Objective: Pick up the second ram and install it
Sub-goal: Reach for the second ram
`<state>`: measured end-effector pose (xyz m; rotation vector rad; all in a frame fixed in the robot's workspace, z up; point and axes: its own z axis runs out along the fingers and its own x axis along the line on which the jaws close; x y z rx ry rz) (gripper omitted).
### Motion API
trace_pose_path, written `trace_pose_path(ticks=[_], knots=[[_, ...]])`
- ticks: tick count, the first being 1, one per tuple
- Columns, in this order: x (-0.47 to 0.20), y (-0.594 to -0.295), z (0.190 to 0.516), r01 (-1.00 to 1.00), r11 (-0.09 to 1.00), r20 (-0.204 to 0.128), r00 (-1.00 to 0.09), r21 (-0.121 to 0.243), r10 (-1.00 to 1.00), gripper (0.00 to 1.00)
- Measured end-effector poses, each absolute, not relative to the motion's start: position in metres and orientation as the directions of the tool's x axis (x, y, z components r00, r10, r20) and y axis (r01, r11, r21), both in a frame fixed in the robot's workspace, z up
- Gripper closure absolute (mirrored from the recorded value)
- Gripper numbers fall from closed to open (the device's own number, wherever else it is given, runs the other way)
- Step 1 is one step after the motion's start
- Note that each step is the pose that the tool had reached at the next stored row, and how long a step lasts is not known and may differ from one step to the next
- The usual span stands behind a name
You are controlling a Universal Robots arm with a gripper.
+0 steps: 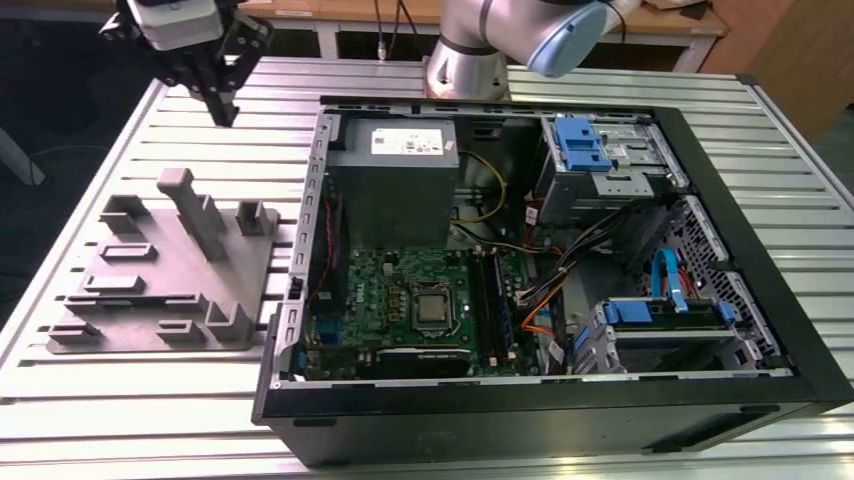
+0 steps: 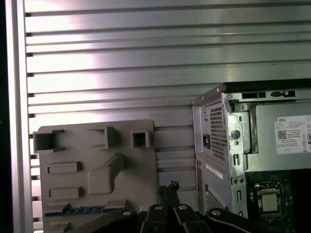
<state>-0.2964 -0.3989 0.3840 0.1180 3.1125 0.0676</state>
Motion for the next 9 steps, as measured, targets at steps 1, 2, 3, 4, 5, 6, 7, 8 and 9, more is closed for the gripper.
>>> trace_pose_path(ticks=[1,2,3,4,5,6,7,8,9], knots=[[-0.299,-0.399,0.383,0.075,0.996,-0.024,-0.997,0.044,0.076,0.93],[-0.302,-0.399,0.383,0.075,0.996,-0.024,-0.997,0.044,0.076,0.93],[-0.305,-0.399,0.382,0.075,0.996,-0.024,-0.997,0.044,0.076,0.93],[-0.308,-0.399,0.382,0.075,0.996,-0.024,-0.997,0.044,0.076,0.93],[-0.311,-0.399,0.381,0.075,0.996,-0.025,-0.997,0.044,0.076,0.93],[-0.313,-0.399,0.381,0.075,0.996,-0.025,-0.997,0.044,0.076,0.93],[-0.316,-0.399,0.380,0.075,0.996,-0.024,-0.997,0.044,0.076,0.93],[-0.319,-0.399,0.380,0.075,0.996,-0.024,-0.997,0.044,0.076,0.93],[-0.321,-0.399,0.379,0.075,0.996,-0.024,-0.997,0.044,0.076,0.93]])
